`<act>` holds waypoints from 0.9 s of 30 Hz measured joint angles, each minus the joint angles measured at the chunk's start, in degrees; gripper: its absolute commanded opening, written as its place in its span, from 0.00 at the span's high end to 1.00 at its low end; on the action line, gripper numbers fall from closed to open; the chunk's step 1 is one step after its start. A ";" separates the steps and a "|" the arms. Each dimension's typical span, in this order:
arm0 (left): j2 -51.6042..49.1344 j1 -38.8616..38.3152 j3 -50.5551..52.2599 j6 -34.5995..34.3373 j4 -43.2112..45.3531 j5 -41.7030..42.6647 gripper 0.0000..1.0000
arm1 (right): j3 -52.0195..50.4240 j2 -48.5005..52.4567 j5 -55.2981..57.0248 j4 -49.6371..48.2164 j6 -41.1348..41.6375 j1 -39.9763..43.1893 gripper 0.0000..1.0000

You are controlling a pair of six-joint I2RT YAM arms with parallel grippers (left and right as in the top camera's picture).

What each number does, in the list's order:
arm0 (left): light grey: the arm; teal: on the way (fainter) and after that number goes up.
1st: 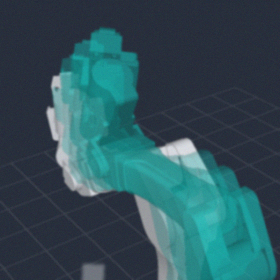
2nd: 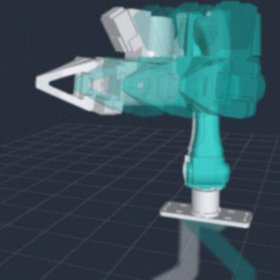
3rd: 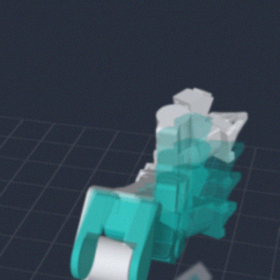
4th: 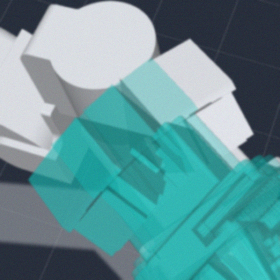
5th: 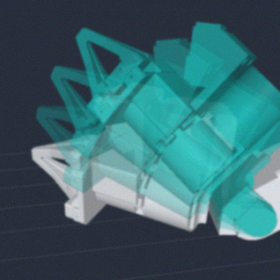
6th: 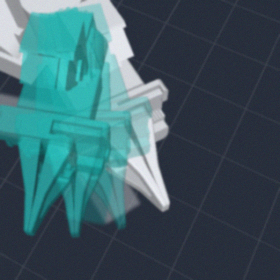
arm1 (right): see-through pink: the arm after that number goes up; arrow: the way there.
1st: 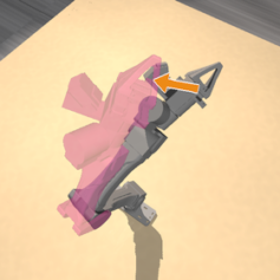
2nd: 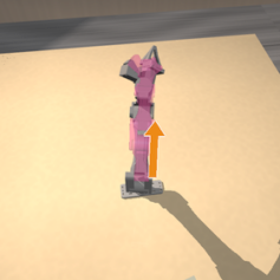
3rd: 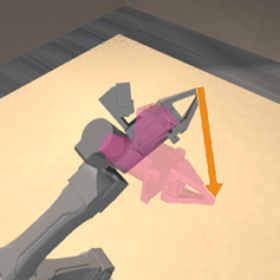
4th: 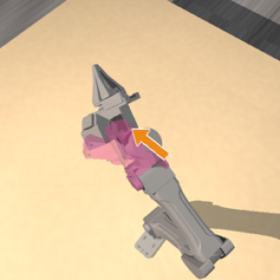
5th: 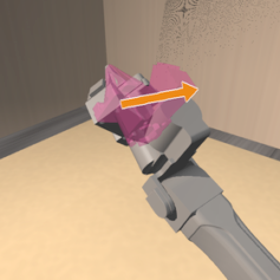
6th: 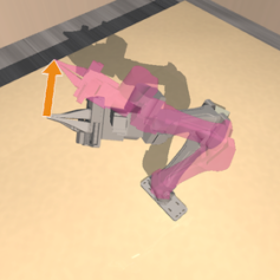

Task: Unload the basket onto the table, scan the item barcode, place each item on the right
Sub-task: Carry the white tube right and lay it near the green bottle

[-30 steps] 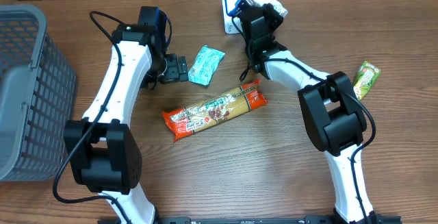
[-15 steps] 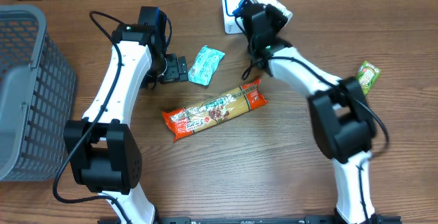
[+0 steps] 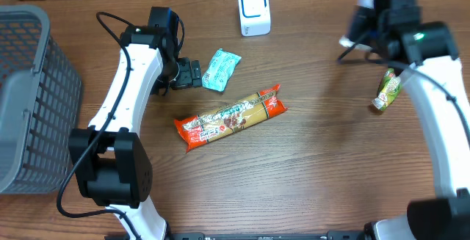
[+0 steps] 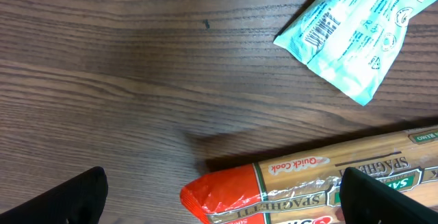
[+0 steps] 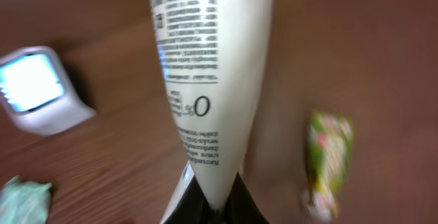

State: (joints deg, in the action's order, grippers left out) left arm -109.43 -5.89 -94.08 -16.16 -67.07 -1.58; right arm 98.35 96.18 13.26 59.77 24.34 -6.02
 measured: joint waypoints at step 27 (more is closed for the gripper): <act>0.00 0.00 0.00 0.02 0.00 0.00 0.00 | -12.13 15.89 -9.16 -4.61 7.52 14.93 0.38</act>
State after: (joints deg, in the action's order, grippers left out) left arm -109.43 -5.89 -94.08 -16.14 -67.07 -1.58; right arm 86.21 112.07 4.10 55.16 31.86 8.91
